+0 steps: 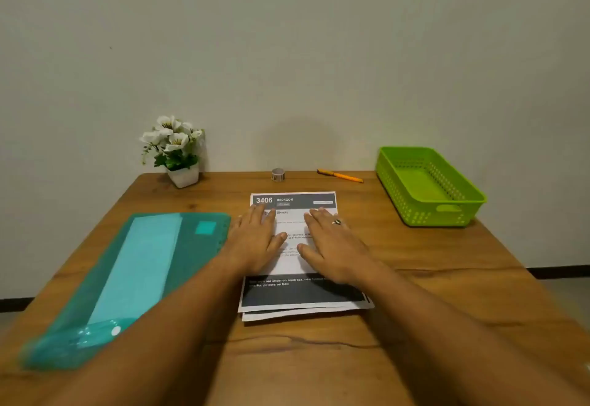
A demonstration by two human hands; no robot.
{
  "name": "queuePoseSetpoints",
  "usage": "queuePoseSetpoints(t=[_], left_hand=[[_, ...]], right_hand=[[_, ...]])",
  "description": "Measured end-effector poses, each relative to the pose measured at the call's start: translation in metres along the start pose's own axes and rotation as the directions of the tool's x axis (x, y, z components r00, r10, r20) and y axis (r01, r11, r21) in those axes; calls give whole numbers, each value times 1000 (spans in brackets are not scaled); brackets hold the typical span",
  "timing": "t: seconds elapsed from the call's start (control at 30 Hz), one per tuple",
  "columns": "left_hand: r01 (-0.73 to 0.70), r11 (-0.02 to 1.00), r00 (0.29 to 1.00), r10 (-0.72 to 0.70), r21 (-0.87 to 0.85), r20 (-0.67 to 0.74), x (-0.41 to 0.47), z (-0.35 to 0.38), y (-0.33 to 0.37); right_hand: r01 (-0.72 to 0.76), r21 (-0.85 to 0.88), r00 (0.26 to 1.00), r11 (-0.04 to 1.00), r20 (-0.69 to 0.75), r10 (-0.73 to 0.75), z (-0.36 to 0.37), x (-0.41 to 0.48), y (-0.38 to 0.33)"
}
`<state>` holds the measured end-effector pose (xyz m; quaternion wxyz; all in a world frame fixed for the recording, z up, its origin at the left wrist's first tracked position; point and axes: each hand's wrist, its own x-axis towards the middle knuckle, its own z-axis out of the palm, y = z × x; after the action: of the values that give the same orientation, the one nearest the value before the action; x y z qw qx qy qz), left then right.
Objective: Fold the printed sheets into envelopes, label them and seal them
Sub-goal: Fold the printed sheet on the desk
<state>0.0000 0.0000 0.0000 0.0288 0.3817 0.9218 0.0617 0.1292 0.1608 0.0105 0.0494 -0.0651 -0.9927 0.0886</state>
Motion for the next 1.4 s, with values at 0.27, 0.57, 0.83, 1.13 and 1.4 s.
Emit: queuePoseSetpoints(t=[0.27, 0.57, 0.83, 1.13, 1.4], left_hand=[[-21, 997, 999, 19, 71, 27, 33, 31, -12], [-23, 995, 1000, 24, 98, -13, 37, 39, -15], [-15, 997, 1000, 13, 75, 25, 40, 35, -5], [44, 997, 999, -43, 66, -16, 48, 45, -28], [37, 997, 999, -36, 61, -30, 47, 44, -27]], right_hand=[[129, 23, 989, 991, 74, -130, 32, 37, 13], [81, -37, 986, 996, 146, -75, 47, 65, 54], [-82, -80, 988, 993, 123, 92, 51, 83, 91], [-52, -41, 994, 998, 97, 56, 44, 75, 81], [196, -8, 967, 981, 166, -192, 47, 56, 56]])
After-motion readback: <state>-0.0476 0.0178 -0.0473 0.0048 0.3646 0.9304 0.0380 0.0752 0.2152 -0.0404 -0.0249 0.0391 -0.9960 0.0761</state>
